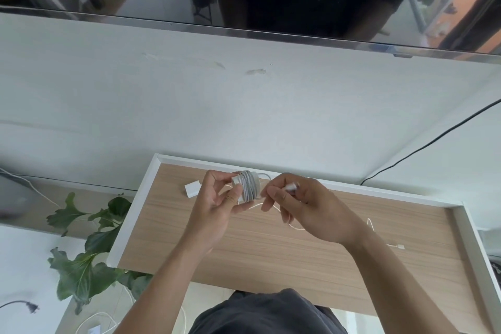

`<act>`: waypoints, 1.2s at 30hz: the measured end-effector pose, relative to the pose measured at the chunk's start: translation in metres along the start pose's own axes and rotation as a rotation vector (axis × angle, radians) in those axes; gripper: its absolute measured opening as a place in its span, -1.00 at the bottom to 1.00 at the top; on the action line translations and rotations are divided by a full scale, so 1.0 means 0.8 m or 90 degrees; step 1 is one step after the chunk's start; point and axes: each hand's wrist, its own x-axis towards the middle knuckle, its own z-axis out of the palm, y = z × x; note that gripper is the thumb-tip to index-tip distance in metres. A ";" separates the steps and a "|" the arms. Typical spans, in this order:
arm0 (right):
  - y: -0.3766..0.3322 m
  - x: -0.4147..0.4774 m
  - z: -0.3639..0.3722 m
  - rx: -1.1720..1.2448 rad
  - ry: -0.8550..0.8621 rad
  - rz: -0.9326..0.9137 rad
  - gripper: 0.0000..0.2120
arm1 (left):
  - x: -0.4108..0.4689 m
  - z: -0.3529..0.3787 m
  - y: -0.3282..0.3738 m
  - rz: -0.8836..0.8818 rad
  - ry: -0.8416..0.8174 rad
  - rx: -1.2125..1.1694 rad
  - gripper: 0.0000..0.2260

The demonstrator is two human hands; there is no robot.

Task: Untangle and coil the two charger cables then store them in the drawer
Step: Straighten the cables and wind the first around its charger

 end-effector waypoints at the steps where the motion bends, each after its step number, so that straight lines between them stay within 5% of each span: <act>1: -0.001 0.002 -0.002 0.009 0.004 -0.013 -0.79 | -0.001 0.000 0.002 -0.008 -0.028 0.005 -0.75; 10: -0.002 0.017 -0.020 0.103 0.057 0.002 -0.72 | -0.012 -0.003 0.021 -0.114 -0.256 -0.068 -0.77; 17: 0.010 0.017 -0.009 0.290 0.048 0.087 -0.80 | -0.019 0.004 0.021 -0.122 -0.308 -0.096 -0.65; 21: 0.015 0.019 -0.006 0.259 0.059 0.081 -0.57 | -0.021 0.006 0.021 -0.108 -0.333 -0.046 -0.62; 28: 0.016 0.019 -0.007 0.283 0.074 0.094 -0.50 | -0.019 0.015 0.027 -0.096 -0.364 -0.084 -0.72; 36: 0.032 0.010 -0.001 0.279 0.137 0.046 -0.88 | -0.017 0.019 0.018 -0.097 -0.304 -0.165 -0.68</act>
